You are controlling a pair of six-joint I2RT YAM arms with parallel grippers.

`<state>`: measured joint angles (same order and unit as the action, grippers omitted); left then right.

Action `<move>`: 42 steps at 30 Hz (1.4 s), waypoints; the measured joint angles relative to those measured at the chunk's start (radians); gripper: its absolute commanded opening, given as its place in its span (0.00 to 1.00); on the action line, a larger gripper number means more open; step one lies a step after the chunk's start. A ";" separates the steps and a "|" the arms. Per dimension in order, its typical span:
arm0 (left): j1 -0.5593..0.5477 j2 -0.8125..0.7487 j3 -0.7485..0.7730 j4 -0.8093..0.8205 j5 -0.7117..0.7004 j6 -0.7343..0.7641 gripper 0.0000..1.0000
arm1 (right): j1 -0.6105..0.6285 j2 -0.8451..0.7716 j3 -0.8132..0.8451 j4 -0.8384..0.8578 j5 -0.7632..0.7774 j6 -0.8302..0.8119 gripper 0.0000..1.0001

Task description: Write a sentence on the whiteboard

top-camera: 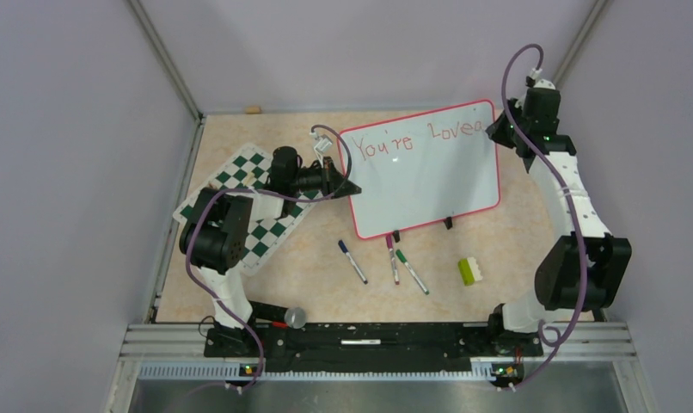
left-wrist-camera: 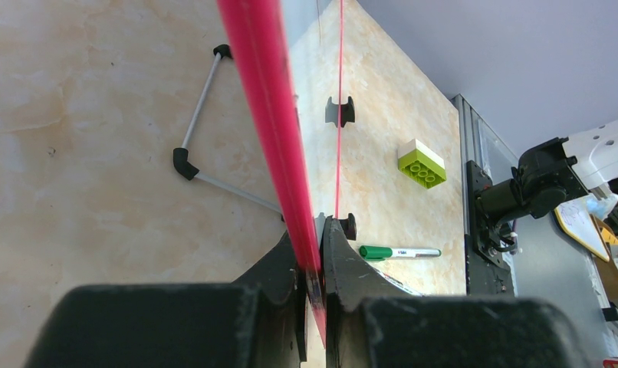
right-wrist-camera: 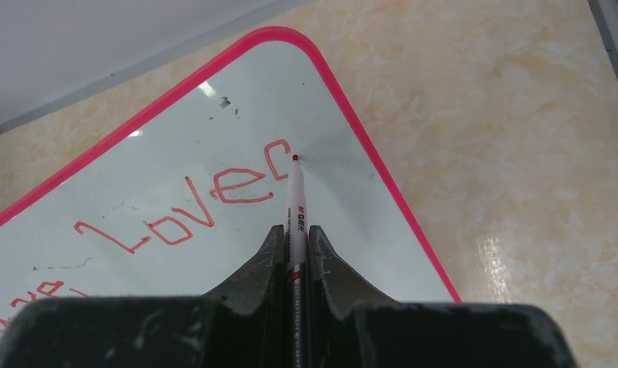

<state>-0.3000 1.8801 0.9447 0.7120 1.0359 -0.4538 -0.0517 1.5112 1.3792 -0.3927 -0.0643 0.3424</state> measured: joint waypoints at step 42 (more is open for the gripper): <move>0.000 0.000 0.000 -0.001 -0.001 0.000 0.00 | -0.006 -0.016 -0.037 0.009 0.010 0.000 0.00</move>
<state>-0.3004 1.8801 0.9447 0.7113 1.0351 -0.4541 -0.0574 1.4952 1.3422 -0.3836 -0.0540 0.3424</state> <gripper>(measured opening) 0.089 0.095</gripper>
